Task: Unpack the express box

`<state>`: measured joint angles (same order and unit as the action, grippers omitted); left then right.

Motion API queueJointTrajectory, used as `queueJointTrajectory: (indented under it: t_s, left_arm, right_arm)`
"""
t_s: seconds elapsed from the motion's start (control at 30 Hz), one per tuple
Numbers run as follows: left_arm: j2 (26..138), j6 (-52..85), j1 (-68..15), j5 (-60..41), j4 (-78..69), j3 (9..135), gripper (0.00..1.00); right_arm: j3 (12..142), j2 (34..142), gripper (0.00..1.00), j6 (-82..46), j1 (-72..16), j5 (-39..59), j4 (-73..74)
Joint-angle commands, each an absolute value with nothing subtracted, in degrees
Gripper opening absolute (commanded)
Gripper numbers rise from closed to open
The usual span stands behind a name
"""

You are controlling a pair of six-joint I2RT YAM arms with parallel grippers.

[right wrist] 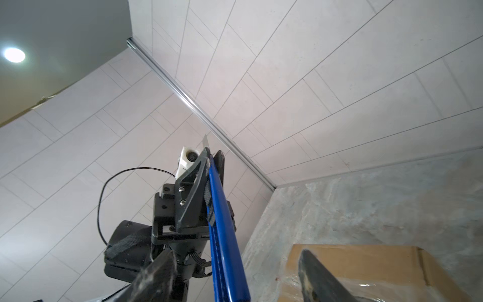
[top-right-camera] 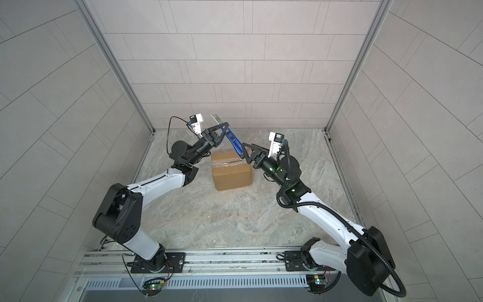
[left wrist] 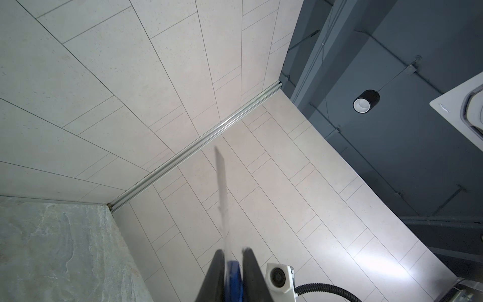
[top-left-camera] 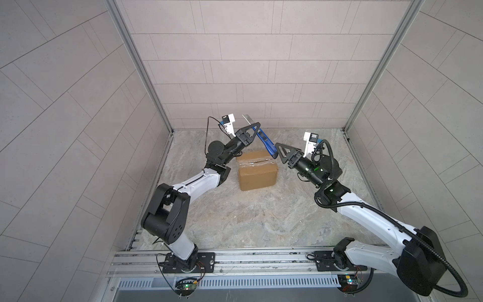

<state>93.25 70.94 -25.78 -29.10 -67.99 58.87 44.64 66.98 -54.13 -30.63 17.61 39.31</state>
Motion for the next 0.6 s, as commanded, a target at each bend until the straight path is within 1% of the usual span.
queueJointTrajectory:
  t_s: [0.0, 0.17, 0.3, 0.37, 0.57]
  left_arm:
    - [93.0, 72.8, -25.9, -28.8, -73.8, 58.8, 0.00]
    - [93.5, 74.4, -25.8, -28.3, -75.8, 59.0, 0.00]
    - [93.2, 74.9, -25.9, -27.6, -76.5, 58.5, 0.00]
    - [93.2, 75.0, -25.8, -27.6, -76.6, 58.5, 0.00]
    - [92.9, 75.2, -25.8, -27.5, -76.8, 58.5, 0.00]
  right_arm:
    - [47.9, 69.2, 0.76, -57.3, -32.3, 19.7, 48.3]
    - [50.3, 72.7, 0.76, -57.3, -34.1, 19.1, 50.2]
    - [51.5, 74.3, 0.74, -56.6, -35.3, 18.3, 49.7]
    - [51.5, 74.9, 0.72, -56.6, -35.6, 17.7, 49.9]
    - [51.4, 76.0, 0.60, -57.4, -35.9, 17.6, 51.1]
